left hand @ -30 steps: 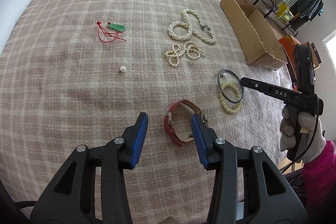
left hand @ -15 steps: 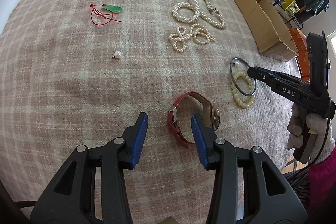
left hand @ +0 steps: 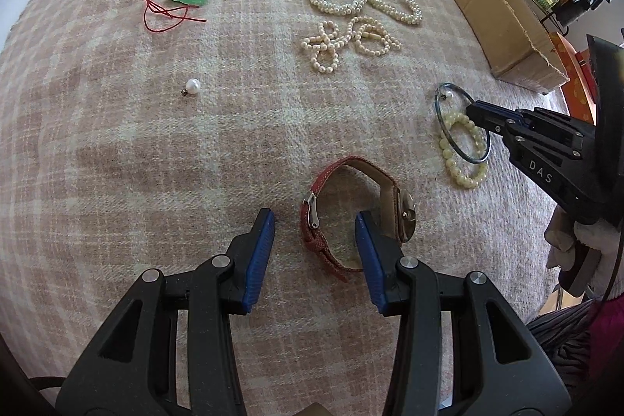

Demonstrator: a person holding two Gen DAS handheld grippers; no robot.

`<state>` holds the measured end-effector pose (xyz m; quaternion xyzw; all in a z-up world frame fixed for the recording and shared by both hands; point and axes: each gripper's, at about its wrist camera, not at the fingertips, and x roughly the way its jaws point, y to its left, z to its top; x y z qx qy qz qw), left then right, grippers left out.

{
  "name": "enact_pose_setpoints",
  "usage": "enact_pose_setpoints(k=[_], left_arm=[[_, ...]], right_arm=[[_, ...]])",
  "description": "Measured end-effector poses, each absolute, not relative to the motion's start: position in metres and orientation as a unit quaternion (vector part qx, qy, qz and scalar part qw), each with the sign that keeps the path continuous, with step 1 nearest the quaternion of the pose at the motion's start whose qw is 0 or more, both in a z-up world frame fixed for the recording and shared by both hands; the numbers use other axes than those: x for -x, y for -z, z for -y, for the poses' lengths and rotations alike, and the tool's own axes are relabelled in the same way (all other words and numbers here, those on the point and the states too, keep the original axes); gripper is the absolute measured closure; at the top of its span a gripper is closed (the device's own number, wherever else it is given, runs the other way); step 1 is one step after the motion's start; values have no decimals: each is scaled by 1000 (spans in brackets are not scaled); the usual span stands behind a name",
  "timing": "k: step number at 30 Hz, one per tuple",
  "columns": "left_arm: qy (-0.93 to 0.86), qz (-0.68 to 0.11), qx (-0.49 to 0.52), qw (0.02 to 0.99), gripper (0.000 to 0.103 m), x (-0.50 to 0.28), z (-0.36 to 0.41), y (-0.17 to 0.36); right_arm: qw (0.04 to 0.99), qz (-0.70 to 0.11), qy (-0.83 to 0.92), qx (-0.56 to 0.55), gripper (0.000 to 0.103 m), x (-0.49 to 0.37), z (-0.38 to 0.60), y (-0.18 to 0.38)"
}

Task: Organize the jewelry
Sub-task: 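Close the left tool on the watch strap while the right tool grips the blue bangle, then carry the watch with the left tool into the box while the right tool drops the bangle there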

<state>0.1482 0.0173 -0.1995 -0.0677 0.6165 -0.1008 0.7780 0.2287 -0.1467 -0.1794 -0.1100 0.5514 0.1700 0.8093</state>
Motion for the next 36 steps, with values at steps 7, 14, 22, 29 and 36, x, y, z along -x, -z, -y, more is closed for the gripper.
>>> enact_pose_setpoints(k=[7,14,22,29,36], left_arm=[[90,-610,44,786,81,-149,-18,204],[86,-604,43,791,94,-150,-18,200],[83,-582,52,807,94,-149,-31,183],[83,-567,62,817,94,-145,-30,171],[83,-549,70,829,94,-147,-30,156]], right_arm=[[815,-543,-173,103,101,-230,147,174],[823,-529,-178,109,101,-226,141,169],[841,-500,-177,112,102,-219,144,149],[852,-481,-174,114,102,-212,148,137],[866,-456,-174,108,102,-208,153,117]])
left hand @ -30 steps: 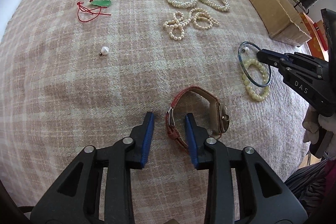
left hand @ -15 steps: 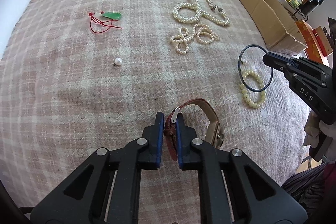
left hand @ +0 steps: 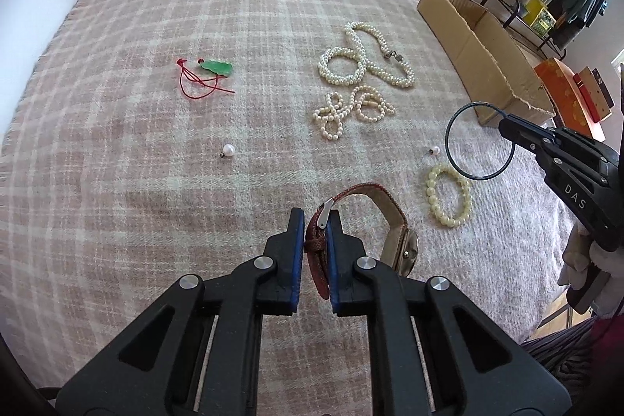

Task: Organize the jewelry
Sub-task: 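Carry the watch with the left tool into the box while the right tool drops the bangle there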

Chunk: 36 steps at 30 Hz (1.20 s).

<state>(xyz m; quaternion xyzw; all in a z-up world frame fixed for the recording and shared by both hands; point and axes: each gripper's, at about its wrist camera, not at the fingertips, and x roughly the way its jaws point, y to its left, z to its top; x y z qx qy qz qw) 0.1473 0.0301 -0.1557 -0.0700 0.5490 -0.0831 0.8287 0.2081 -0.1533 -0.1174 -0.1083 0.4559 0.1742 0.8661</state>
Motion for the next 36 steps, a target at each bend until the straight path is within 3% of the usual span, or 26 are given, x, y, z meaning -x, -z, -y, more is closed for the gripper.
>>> enact_pose_setpoints(k=[21,36], left_arm=[[134,-495,75,855,94,-173,31,102],[177,-457,66,869,94,-225,114,72]], right_arm=[[920,-358,-135,85,102,-211,198,37],[936,-332,-75,87,102,-271,262,15]])
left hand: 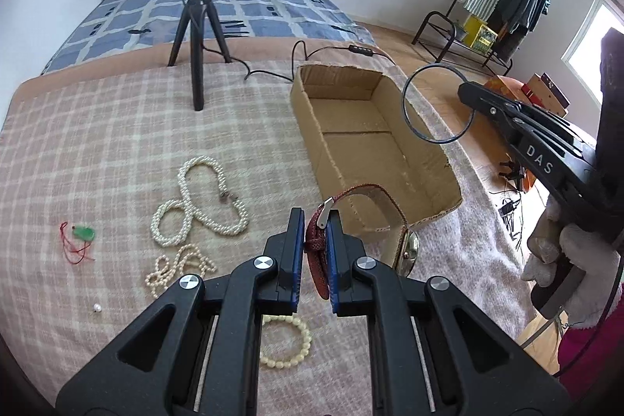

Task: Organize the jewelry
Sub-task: 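Carry the watch with the left tool into the box while the right tool drops the bangle there, then withdraw both open tools from the box toward the remaining jewelry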

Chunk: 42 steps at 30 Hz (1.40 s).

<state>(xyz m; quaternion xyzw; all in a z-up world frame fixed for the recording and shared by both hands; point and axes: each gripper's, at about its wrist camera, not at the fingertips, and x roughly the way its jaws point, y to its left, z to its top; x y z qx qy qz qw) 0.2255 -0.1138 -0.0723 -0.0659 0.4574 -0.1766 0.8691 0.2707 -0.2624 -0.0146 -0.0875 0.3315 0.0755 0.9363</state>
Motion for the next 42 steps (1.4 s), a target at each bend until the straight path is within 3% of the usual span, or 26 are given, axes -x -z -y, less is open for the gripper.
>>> enact_pose_setpoints(k=[20,22,25,26,27,31,42], left_arm=[[204,-474,68,854,94,-269,185,104],[209,-473,68,853,87,-269,187,104],[208,-464,54,859,66,-266,191,100],[206,-459,49,863,61,-263,191,98],[205,-455,45,865,61,-262,192,95],[205,-446,38,871,61,-253,187,84],[187,-419,36,888,60,-220,155,45]], right_arm=[[926,-369,-69,28,102,-347,309,61],[927,-368,-66,22,100,-348,312,62],[927,-366,-76,7,72,-346,317,60],[927,-366,-75,7,69,-345,317,58],[928,-366,-72,8,68,-344,317,56],[936,-347,-59,9,34,-330,319,37],[947,-321,-22,12,18,-276,314,-21]])
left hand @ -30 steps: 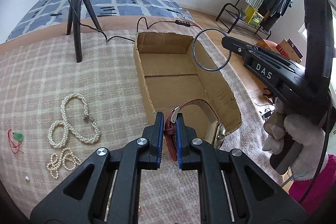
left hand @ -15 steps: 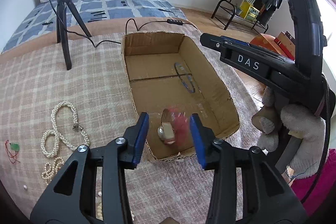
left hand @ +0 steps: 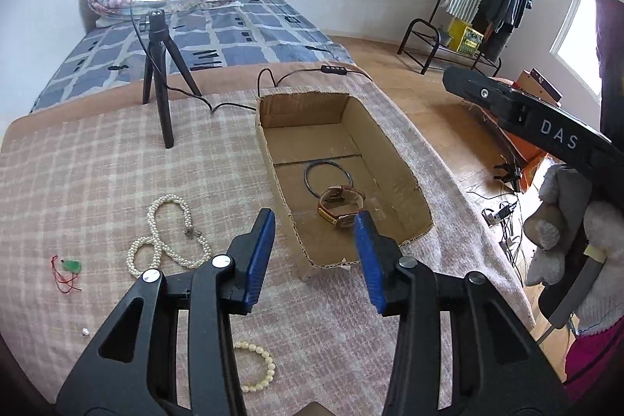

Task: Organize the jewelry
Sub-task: 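Withdraw both open tools from the box toward the remaining jewelry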

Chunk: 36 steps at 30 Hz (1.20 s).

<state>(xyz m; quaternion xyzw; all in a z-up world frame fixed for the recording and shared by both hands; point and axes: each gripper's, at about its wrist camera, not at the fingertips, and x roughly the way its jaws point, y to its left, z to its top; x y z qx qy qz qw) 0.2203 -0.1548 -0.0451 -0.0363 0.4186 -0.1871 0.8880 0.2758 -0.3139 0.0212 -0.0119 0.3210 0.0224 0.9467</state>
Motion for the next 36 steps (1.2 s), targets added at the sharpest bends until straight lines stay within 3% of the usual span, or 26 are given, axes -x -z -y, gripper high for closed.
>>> enact_pose_setpoints(k=[7,10,12,27,36], left_arm=[[176,-394,21,902,59,-192,136,22],[174,-381,22,908,43,-177,126,13],[170,-376,21,911,42,-168,121,9],[121,-371,37,920,40,-142,33,4],[74,-398,73,911,40,-151,-36,31]], right_arm=[[950,-311,-6,18,8,-237,299,-40],[950,-310,1,27,5,-221,292,-45],[951,-306,3,33,1,-208,288,-47],[946,-314,-61,45,1,-130,240,-32],[915,-375,-126,82,20,-130,199,25]])
